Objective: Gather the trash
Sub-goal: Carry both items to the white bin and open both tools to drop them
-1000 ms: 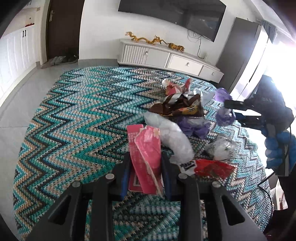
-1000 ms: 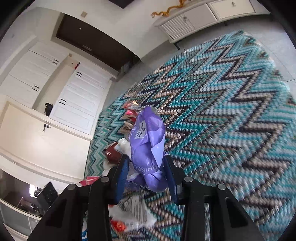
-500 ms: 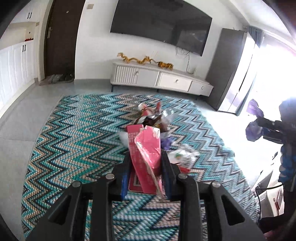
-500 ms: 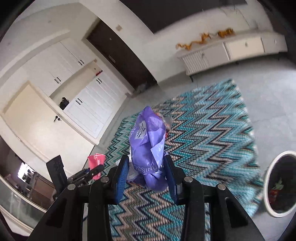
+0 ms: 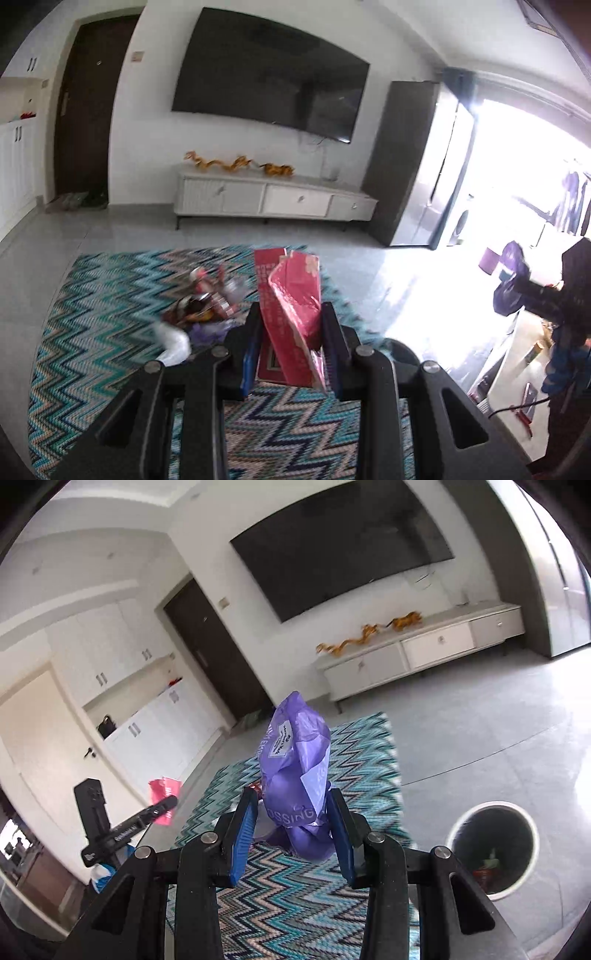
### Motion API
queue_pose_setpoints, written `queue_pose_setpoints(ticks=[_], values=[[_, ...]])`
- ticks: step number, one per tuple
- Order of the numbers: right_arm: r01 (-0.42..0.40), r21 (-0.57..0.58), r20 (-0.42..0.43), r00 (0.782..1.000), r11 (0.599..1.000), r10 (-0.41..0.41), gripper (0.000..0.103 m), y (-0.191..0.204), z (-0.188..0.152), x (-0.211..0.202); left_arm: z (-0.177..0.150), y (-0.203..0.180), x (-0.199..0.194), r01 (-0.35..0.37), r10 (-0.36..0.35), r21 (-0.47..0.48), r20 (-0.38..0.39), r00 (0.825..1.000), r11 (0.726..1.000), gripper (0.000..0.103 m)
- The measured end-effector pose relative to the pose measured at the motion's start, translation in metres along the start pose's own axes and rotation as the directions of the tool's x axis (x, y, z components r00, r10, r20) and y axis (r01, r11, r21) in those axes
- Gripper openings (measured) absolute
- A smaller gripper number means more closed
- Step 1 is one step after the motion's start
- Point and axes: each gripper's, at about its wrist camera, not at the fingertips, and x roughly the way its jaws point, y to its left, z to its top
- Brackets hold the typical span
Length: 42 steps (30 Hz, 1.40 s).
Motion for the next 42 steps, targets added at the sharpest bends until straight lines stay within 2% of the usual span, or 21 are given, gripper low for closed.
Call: queue_pose_setpoints(ticks=[4, 10, 16, 22, 26, 28, 32, 35, 42], values=[[0.042, 0.021, 0.045, 0.998, 0.999, -0.043, 0.037, -0.019, -0.001, -0.023, 0.012, -0.027, 0.001, 0.031, -0.032, 0.032, 0.012, 0.999, 0.999, 0.029], [0.103, 0.088, 0.087, 0.990, 0.991, -0.110, 0.037, -0.057, -0.004, -0.047, 0.026, -0.073, 0.021, 0.088, -0.087, 0.090, -0.014, 0.996, 0.992, 0.029], [0.181, 0.161, 0.085, 0.977, 0.970, -0.196, 0.037, -0.100, -0.004, -0.052, 0.034, -0.126, 0.067, 0.157, -0.145, 0.129, -0.094, 0.985, 0.979, 0.029], [0.228, 0.237, 0.052, 0.968, 0.944, -0.246, 0.039, -0.151, -0.007, -0.038, 0.030, -0.185, 0.131, 0.221, -0.184, 0.168, -0.211, 0.960, 0.961, 0.029], [0.262, 0.296, 0.010, 0.961, 0.919, -0.277, 0.039, -0.196, -0.009, -0.020, 0.018, -0.214, 0.185, 0.261, -0.200, 0.176, -0.302, 0.932, 0.949, 0.029], [0.278, 0.316, -0.011, 0.957, 0.907, -0.290, 0.039, -0.214, -0.011, -0.010, 0.010, -0.228, 0.220, 0.283, -0.211, 0.160, -0.361, 0.908, 0.946, 0.029], [0.318, 0.355, -0.074, 0.947, 0.879, -0.313, 0.039, -0.253, -0.020, 0.015, -0.006, -0.245, 0.274, 0.303, -0.214, 0.144, -0.437, 0.874, 0.942, 0.030], [0.349, 0.372, -0.123, 0.937, 0.860, -0.327, 0.040, -0.271, -0.026, 0.037, -0.021, -0.258, 0.316, 0.321, -0.221, 0.128, -0.494, 0.841, 0.938, 0.030], [0.419, 0.406, -0.225, 0.907, 0.812, -0.356, 0.046, -0.322, -0.045, 0.069, -0.049, -0.280, 0.378, 0.354, -0.234, 0.103, -0.578, 0.782, 0.930, 0.031]])
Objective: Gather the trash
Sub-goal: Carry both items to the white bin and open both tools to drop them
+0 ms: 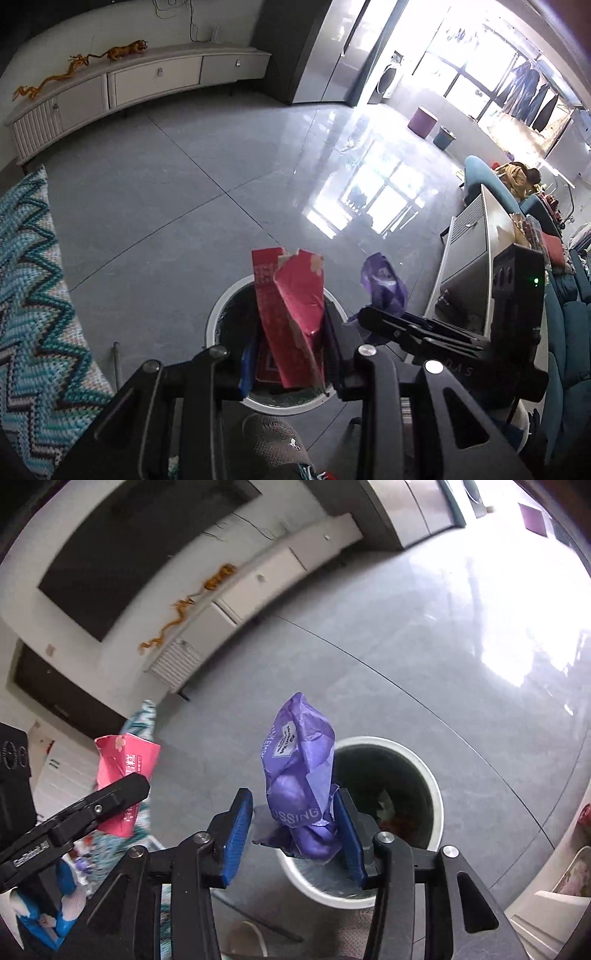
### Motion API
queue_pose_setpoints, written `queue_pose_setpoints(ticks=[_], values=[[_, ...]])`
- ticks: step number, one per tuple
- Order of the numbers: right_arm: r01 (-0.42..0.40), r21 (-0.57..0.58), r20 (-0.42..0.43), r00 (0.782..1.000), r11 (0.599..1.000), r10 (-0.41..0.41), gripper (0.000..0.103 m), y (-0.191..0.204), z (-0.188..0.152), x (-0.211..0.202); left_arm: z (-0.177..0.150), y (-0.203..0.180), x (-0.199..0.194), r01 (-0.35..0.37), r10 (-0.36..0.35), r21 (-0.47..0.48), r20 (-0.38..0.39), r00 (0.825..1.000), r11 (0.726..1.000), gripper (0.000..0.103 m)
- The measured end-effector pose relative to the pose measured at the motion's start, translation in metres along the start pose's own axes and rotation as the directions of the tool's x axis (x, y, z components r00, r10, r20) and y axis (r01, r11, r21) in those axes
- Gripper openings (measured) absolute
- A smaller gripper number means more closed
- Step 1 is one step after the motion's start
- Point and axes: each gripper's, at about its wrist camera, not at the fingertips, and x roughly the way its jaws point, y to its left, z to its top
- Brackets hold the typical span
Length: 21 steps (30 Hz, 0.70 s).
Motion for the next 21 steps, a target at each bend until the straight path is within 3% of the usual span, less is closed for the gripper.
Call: queue_pose_setpoints(ticks=[3, 5, 11, 21], values=[[0.033, 0.031, -0.018, 0.999, 0.999, -0.033, 0.060, -0.015, -0.001, 0.011, 0.001, 0.001, 0.023, 0.027, -0.027, -0.012, -0.037, 0.999, 1.000, 0.041], [0.057, 0.043, -0.025, 0.998, 0.997, -0.056, 0.063, -0.022, -0.002, 0.014, 0.004, 0.004, 0.031, 0.034, -0.036, -0.027, -0.044, 0.998, 0.999, 0.053], [0.082, 0.082, -0.017, 0.997, 0.993, -0.081, 0.063, -0.027, -0.009, 0.005, 0.003, 0.007, 0.031, 0.034, -0.036, -0.046, -0.042, 0.998, 0.998, 0.053], [0.034, 0.052, 0.092, 0.995, 0.998, -0.039, 0.063, 0.006, -0.007, -0.052, 0.002, -0.016, -0.045, -0.036, 0.039, -0.028, 0.135, 0.990, 0.999, 0.053]])
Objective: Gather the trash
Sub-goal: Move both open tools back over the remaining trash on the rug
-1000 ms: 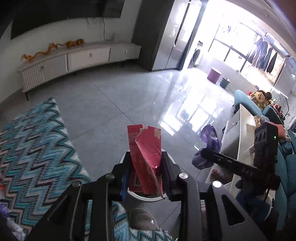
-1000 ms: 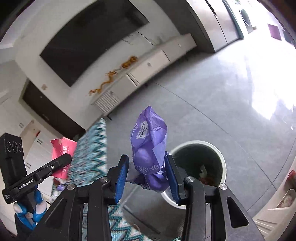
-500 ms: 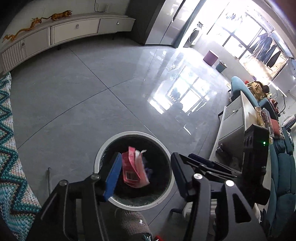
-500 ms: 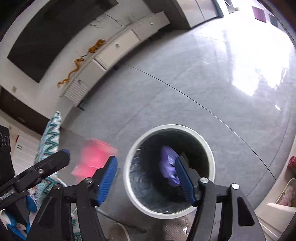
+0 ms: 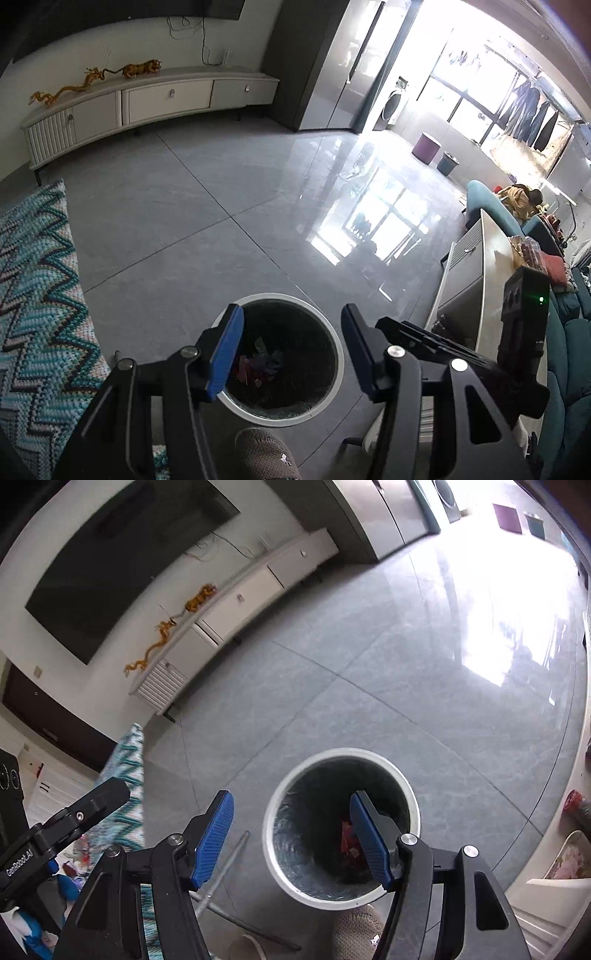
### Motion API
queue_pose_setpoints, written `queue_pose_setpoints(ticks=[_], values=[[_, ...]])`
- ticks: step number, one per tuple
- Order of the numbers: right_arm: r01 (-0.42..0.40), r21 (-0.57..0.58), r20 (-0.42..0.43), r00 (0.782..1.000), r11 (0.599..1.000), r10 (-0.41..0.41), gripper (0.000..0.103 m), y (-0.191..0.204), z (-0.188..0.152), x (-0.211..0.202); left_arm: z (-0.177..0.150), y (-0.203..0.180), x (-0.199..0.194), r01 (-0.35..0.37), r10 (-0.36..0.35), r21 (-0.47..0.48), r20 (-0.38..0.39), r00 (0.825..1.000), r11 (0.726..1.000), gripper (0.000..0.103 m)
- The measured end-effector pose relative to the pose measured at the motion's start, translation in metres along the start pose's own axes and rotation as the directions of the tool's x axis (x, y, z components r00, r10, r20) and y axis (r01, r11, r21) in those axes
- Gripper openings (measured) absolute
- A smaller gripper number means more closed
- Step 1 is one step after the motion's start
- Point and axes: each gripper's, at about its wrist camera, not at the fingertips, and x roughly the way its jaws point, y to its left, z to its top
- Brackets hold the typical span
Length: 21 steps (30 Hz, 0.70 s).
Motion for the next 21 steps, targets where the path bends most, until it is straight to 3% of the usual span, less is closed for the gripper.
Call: queue_pose_setpoints(ticks=[6, 12, 17, 21], values=[[-0.030, -0.058, 0.114, 0.993, 0.998, 0.036, 0.063, 0.035, 0.001, -0.063, 0.001, -0.012, -0.066, -0.009, 0.006, 0.026, 0.114, 0.993, 1.000, 0.053], [-0.067, -0.143, 0.217, 0.971, 0.987, 0.097, 0.063, 0.080, -0.005, -0.127, -0.005, -0.017, -0.142, -0.048, 0.031, 0.068, 0.228, 0.973, 0.997, 0.054], [-0.106, -0.227, 0.275, 0.946, 0.968, 0.168, 0.063, 0.122, -0.014, -0.176, -0.010, -0.007, -0.210, -0.157, 0.126, 0.076, 0.312, 0.942, 0.985, 0.054], [-0.154, -0.284, 0.280, 0.931, 0.947, 0.235, 0.063, 0.152, -0.025, -0.202, -0.015, 0.015, -0.271, -0.269, 0.229, 0.056, 0.378, 0.897, 0.961, 0.054]])
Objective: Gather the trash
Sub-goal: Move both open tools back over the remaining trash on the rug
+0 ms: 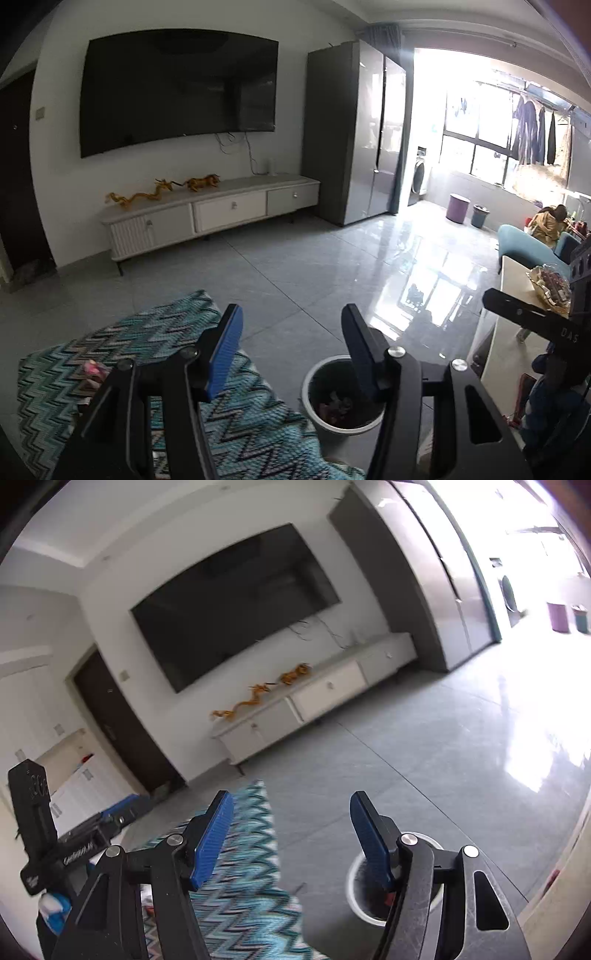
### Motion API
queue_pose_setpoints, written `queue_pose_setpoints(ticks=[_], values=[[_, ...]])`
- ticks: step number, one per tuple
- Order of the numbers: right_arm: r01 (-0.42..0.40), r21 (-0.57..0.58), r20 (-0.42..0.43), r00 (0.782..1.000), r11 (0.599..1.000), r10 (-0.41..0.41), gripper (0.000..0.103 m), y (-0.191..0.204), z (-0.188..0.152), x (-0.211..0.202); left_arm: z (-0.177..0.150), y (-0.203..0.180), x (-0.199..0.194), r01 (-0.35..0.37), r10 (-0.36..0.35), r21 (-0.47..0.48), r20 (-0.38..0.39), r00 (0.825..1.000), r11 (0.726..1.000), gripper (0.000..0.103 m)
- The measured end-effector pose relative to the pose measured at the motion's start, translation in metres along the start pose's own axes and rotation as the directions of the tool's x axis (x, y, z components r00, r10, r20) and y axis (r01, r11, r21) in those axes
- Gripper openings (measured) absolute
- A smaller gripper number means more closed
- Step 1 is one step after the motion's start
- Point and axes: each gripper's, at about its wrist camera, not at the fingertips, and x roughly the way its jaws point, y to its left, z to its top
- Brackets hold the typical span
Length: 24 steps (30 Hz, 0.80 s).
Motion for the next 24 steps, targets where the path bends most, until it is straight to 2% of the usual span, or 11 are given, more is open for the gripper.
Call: queue_pose_setpoints(ticks=[4, 7, 10, 14, 20, 24], values=[[-0.072, -0.027, 0.007, 0.997, 0.997, 0.072, 0.063, 0.028, 0.003, -0.015, 0.006, 0.040, -0.048, -0.097, 0.097, -0.012, 0.056, 0.994, 0.995, 0.054], [-0.121, -0.050, 0.015, 0.992, 0.991, 0.122, 0.063, 0.048, 0.009, -0.027, 0.009, 0.075, -0.089, -0.185, 0.188, -0.039, 0.109, 0.976, 0.982, 0.054], [-0.187, -0.067, 0.016, 0.982, 0.980, 0.189, 0.063, 0.067, 0.014, -0.035, 0.010, 0.110, -0.123, -0.240, 0.252, -0.093, 0.142, 0.957, 0.966, 0.054], [-0.236, -0.109, 0.020, 0.971, 0.966, 0.240, 0.064, 0.095, 0.025, -0.042, 0.012, 0.141, -0.162, -0.274, 0.292, -0.120, 0.181, 0.939, 0.954, 0.054], [-0.298, -0.176, 0.004, 0.953, 0.938, 0.303, 0.064, 0.133, 0.030, -0.042, 0.011, 0.160, -0.215, -0.331, 0.351, -0.120, 0.254, 0.901, 0.936, 0.054], [-0.328, -0.206, -0.022, 0.943, 0.922, 0.331, 0.064, 0.144, 0.023, -0.035, -0.004, 0.171, -0.221, -0.343, 0.371, -0.149, 0.248, 0.895, 0.928, 0.054]])
